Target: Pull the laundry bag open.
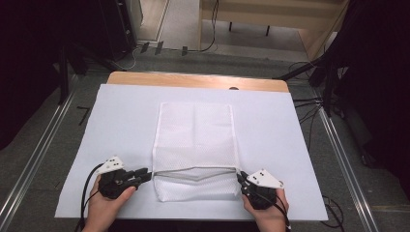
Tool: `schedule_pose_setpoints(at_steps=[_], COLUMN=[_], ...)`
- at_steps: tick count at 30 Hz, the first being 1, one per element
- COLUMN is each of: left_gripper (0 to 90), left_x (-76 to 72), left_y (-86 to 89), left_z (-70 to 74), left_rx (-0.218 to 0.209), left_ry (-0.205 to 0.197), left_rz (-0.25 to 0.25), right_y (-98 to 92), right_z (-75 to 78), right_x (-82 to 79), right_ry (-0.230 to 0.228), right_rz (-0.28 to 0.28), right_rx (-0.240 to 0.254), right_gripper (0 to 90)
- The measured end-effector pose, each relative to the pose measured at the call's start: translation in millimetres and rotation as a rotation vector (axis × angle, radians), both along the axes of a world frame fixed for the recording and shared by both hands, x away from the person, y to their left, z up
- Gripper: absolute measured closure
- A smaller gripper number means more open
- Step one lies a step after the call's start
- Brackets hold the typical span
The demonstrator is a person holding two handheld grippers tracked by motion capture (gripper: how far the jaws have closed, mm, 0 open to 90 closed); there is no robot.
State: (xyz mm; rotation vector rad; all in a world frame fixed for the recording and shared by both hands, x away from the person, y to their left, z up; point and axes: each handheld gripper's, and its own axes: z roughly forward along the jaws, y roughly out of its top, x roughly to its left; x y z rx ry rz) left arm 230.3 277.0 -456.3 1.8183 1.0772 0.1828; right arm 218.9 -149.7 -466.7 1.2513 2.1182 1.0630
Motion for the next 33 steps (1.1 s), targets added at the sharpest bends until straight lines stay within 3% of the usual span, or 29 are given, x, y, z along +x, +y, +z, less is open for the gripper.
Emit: schedule_pose_setpoints(at_steps=[4,8,11,13,16,21,27,33], left_gripper=[45.3,24.0,16.2,13.2,13.1,10.6,1.7,0.0], left_x=[-0.8,-0.1,0.4,0.9,2.7,3.9,5.6,6.3], left_y=[14.1,19.9,23.7,26.7,32.9,44.6,52.3,58.9], left_z=[6.2,9.6,12.0,11.9,10.4,12.4,11.9,11.5], left_rx=[-0.063,-0.009,0.001,0.033,0.028,-0.017,0.007,0.05], left_ry=[-0.071,-0.11,-0.117,-0.126,-0.116,-0.126,-0.144,-0.163], left_rz=[0.066,0.126,0.118,0.093,0.106,0.13,0.106,0.121], right_y=[-3.8,-10.2,-18.5,-27.1,-42.4,-64.9,-92.0,-113.0], right_z=[-2.7,3.5,6.9,9.6,14.4,18.1,17.7,11.2], right_x=[-1.5,1.1,4.1,7.0,10.8,14.3,17.8,23.2], right_ry=[-0.007,-0.023,-0.04,-0.029,-0.028,-0.052,-0.065,-0.034], right_rz=[0.021,0.021,0.01,-0.003,-0.029,-0.087,-0.109,-0.16], right_rx=[0.01,0.072,0.085,0.123,0.202,0.19,0.202,0.188], right_gripper=[63.6,44.0,33.9,32.4,30.5,16.6,10.4,4.8])
